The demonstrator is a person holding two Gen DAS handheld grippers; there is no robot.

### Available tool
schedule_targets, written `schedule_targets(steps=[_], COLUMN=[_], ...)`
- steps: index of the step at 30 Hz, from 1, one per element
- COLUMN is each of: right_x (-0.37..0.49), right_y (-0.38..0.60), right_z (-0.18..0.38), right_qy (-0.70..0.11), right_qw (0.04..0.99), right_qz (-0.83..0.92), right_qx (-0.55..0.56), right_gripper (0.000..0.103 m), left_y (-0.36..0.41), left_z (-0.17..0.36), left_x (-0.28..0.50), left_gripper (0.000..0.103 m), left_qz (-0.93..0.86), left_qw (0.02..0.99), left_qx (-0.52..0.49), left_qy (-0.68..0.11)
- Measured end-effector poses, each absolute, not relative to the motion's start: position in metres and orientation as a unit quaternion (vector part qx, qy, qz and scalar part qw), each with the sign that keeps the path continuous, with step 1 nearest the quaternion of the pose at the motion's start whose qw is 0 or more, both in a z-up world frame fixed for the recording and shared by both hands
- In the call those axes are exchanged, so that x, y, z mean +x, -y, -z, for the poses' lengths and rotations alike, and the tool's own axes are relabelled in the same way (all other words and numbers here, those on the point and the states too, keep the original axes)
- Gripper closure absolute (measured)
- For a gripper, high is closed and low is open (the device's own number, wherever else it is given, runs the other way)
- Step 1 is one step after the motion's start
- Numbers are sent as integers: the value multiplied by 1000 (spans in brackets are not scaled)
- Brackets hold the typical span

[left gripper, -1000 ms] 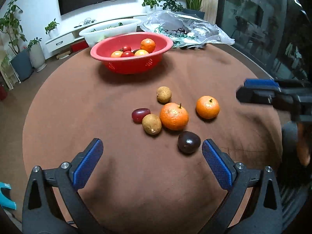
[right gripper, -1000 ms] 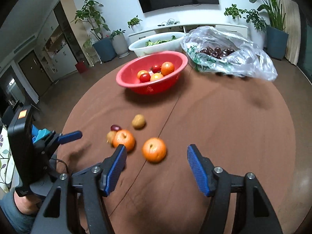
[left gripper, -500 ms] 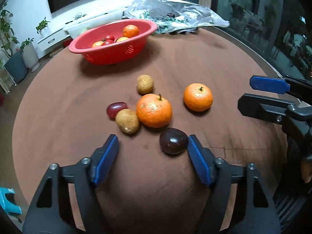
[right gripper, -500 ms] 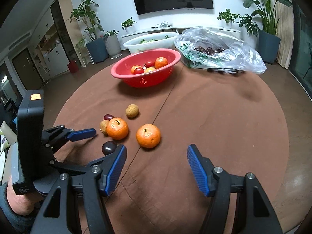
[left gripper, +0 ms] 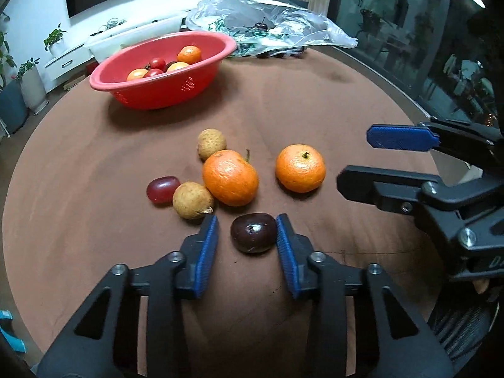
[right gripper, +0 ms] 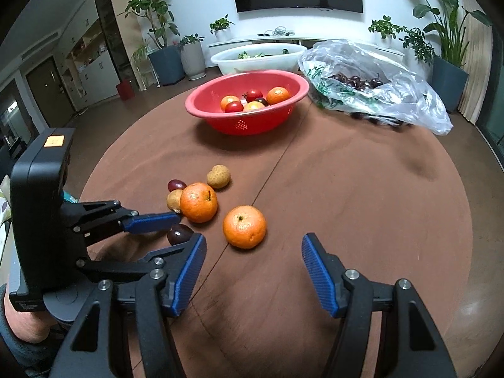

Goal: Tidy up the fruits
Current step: 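Grasp a dark plum with the left gripper while the right gripper grasps an orange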

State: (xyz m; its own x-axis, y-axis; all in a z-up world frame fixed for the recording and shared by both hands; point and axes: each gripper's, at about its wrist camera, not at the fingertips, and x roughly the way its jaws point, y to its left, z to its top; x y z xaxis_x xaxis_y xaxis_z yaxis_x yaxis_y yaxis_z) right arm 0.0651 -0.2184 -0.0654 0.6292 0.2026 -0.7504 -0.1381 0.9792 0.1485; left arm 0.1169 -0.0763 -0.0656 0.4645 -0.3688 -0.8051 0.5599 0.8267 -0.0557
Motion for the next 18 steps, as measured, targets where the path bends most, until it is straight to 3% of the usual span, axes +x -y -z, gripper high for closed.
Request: schedule_targets(steps=[10, 18], right_x=[74, 86], right_y=[208, 197], right_z=[72, 84], right_qy=[-430, -448], right_qw=[896, 885], right_qz=[-110, -124], right_qx=[7, -12], right_gripper=[39, 50], left_y=[62, 36], left_z=[58, 51], left_x=[114, 107], left_gripper=[74, 74], left_qz=[285, 278], left_qw=[852, 859], left_qx=[80, 60], left_qy=[-431, -426])
